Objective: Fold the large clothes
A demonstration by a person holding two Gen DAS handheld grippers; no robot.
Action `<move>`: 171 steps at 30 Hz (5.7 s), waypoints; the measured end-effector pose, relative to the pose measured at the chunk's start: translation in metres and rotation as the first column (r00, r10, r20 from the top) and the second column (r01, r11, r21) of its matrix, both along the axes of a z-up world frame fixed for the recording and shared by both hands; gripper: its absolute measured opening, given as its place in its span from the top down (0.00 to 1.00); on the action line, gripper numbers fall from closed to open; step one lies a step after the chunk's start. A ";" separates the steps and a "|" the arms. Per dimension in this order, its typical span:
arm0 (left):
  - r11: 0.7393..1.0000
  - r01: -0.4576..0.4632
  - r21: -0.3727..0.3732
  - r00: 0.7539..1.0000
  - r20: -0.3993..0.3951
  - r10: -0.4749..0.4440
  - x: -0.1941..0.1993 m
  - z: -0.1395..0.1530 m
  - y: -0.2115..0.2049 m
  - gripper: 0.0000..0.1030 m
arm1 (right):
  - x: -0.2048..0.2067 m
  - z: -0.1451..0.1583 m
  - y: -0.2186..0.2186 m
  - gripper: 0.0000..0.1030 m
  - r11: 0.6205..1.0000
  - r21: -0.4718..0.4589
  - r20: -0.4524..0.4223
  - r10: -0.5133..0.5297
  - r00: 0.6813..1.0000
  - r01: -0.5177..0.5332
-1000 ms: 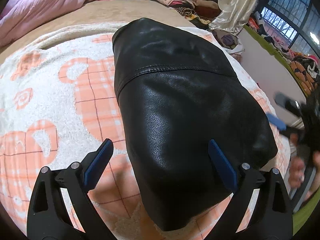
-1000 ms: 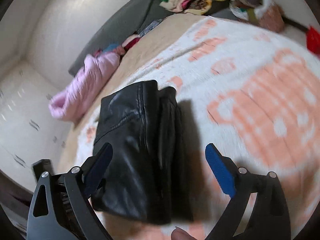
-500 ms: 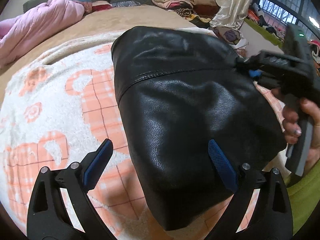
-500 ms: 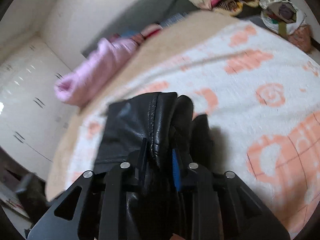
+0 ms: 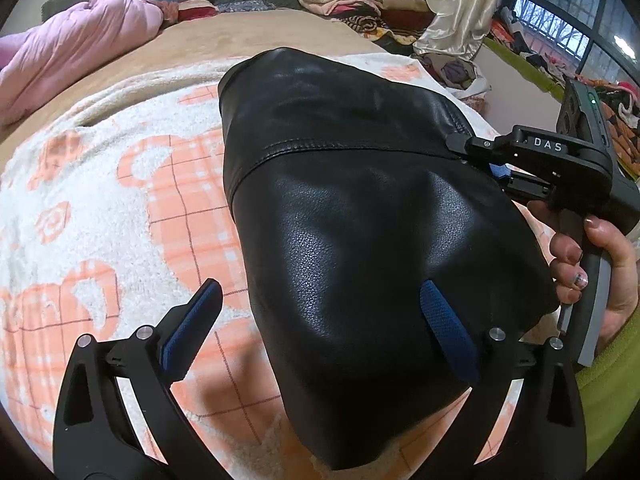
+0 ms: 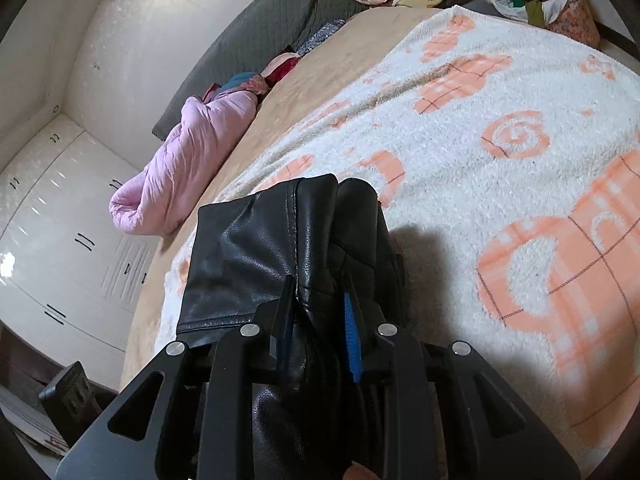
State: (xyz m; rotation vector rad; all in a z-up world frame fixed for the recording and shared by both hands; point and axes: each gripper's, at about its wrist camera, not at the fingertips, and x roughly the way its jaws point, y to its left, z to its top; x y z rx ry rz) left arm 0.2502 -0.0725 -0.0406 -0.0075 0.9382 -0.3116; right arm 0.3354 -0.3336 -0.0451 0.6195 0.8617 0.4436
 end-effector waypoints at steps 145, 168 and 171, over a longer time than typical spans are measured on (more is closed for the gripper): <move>0.992 -0.102 -0.078 0.979 0.171 0.114 -0.171 0.016 0.048 0.09 | -0.281 0.009 0.053 0.04 0.828 -0.552 0.289 0.085 0.954 0.094; 0.991 -0.119 -0.054 0.977 0.169 0.127 -0.171 0.015 0.053 0.09 | -0.281 0.009 0.052 0.04 0.828 -0.553 0.289 0.085 0.954 0.093; 0.991 -0.121 -0.048 0.977 0.171 0.128 -0.171 0.015 0.052 0.09 | -0.281 0.009 0.053 0.04 0.827 -0.554 0.290 0.085 0.953 0.095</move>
